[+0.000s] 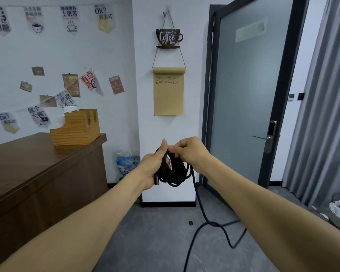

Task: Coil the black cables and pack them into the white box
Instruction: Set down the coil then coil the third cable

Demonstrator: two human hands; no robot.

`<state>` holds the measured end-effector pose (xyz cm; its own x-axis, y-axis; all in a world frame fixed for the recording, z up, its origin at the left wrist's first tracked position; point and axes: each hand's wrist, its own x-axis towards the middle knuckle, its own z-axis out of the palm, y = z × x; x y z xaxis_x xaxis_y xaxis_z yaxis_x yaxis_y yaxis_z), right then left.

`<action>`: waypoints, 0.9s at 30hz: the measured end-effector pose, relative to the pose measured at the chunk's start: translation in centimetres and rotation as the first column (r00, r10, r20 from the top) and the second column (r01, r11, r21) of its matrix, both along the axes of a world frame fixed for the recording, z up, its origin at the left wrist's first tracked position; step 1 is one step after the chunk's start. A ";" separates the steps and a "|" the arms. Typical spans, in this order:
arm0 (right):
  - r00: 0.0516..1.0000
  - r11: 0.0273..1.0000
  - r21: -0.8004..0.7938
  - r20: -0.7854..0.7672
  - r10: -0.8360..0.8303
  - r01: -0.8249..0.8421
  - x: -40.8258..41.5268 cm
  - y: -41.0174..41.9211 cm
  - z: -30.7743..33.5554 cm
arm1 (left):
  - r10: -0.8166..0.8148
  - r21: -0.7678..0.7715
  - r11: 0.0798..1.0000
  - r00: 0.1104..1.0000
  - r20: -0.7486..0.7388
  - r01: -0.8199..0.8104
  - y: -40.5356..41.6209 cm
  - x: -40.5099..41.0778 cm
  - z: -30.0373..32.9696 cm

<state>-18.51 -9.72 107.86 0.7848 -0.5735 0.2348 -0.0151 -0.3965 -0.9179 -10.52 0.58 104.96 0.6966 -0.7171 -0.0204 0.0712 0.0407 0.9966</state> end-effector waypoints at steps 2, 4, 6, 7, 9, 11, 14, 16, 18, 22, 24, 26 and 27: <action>1.000 1.000 0.023 -0.013 -0.015 0.016 -0.2 0.0 0.3 | -0.056 -0.006 0.998 0.998 0.030 0.056 0.1 0.1 0.1; 0.998 0.999 0.042 -0.056 -0.022 0.024 -0.6 0.1 0.9 | -0.087 -0.007 0.996 0.994 0.063 0.087 0.2 0.3 0.2; 0.994 0.998 0.048 -0.109 -0.023 0.028 -0.8 -0.2 1.4 | -0.088 0.010 0.996 0.990 0.108 0.088 0.2 0.6 0.2; 0.992 0.998 0.050 -0.126 -0.022 0.028 -0.9 -0.4 1.5 | -0.085 0.015 0.996 0.989 0.121 0.084 0.2 0.7 0.3; 0.991 0.997 0.069 -0.135 -0.018 0.028 -1.1 -1.0 1.6 | -0.077 0.013 0.997 0.989 0.123 0.076 0.3 0.9 0.5; 0.990 0.996 0.082 -0.140 -0.012 0.024 -1.3 -1.4 1.6 | -0.062 0.029 0.998 0.990 0.123 0.059 0.5 1.1 0.6; 0.991 0.993 0.117 -0.136 0.008 0.008 -1.8 -2.0 1.1 | -0.044 0.043 0.998 0.994 0.102 0.040 1.0 1.6 0.6; 0.990 0.992 0.124 -0.141 0.000 0.017 -2.3 -2.8 0.6 | -0.020 0.035 0.999 0.997 0.075 0.017 1.4 2.1 0.7; 0.987 0.993 0.104 -0.156 -0.035 0.051 -3.0 -3.7 0.1 | 0.038 0.013 0.999 0.999 0.035 -0.038 2.0 2.8 0.7; 0.978 0.991 0.045 -0.174 -0.115 0.124 -4.4 -5.4 -0.8 | 0.159 -0.019 0.987 0.987 0.003 -0.159 3.5 4.3 1.0; 0.970 0.990 -0.012 -0.201 -0.139 0.140 -4.7 -5.7 -1.0 | 0.211 -0.045 0.976 0.977 -0.019 -0.212 4.0 4.7 1.1; 0.960 0.986 -0.052 -0.222 -0.169 0.161 -4.8 -5.9 -1.2 | 0.263 -0.056 0.963 0.964 -0.036 -0.265 4.3 5.0 1.1; 0.958 0.983 -0.060 -0.222 -0.182 0.173 -4.9 -6.0 -1.3 | 0.285 -0.051 0.957 0.958 -0.038 -0.287 4.4 5.2 1.2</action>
